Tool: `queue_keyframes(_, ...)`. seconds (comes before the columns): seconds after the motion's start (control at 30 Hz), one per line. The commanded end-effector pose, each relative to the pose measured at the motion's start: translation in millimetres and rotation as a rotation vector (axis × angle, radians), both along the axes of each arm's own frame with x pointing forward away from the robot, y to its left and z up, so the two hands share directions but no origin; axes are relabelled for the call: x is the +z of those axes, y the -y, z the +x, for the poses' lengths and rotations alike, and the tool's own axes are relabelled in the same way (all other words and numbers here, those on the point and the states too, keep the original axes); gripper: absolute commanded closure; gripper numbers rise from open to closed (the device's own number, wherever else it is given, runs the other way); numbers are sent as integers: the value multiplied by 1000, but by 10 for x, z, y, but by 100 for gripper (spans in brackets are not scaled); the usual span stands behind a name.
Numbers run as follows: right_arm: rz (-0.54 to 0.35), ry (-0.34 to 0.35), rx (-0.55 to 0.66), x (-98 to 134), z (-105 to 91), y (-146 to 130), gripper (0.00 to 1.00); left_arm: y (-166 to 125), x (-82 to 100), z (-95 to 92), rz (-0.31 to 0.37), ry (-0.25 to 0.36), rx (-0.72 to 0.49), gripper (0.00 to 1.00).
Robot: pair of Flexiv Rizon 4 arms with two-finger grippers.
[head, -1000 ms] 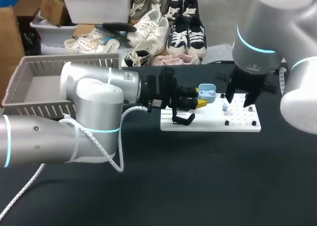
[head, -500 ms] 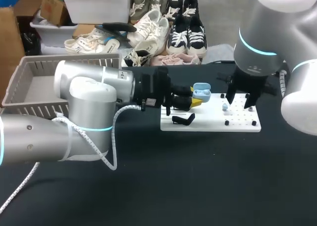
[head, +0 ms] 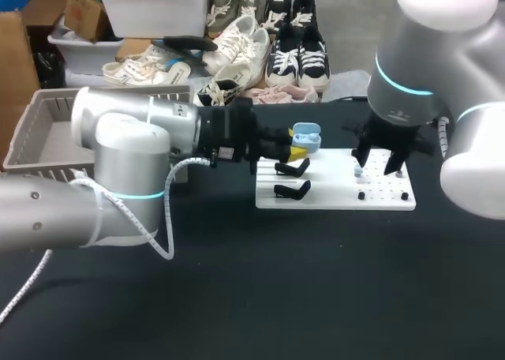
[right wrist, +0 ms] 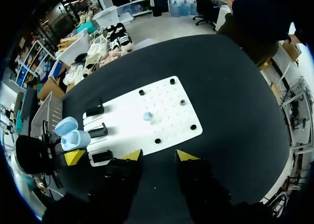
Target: Pick up each earbud case from the left stands, insert the matching earbuds, close the lid, and place the case in the box.
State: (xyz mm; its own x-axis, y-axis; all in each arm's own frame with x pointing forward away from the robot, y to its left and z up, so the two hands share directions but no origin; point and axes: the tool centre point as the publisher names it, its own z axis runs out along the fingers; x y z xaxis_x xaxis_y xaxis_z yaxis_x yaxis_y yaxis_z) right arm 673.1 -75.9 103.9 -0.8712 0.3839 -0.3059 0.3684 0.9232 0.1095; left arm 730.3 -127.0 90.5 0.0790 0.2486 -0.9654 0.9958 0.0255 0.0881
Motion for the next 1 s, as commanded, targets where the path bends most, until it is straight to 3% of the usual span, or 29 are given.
queue_keyframes(0.03,0,6,-3,-107,81,-20,61,-17,2,56,-7,-1,-14,100)
queue_keyframes(0.33,-12,41,-1,-256,174,-104,56,-11,-19,53,-22,-17,-24,100)
queue_keyframes(1.0,2,33,-47,-552,255,-100,56,-224,-15,78,-30,-20,-33,100)
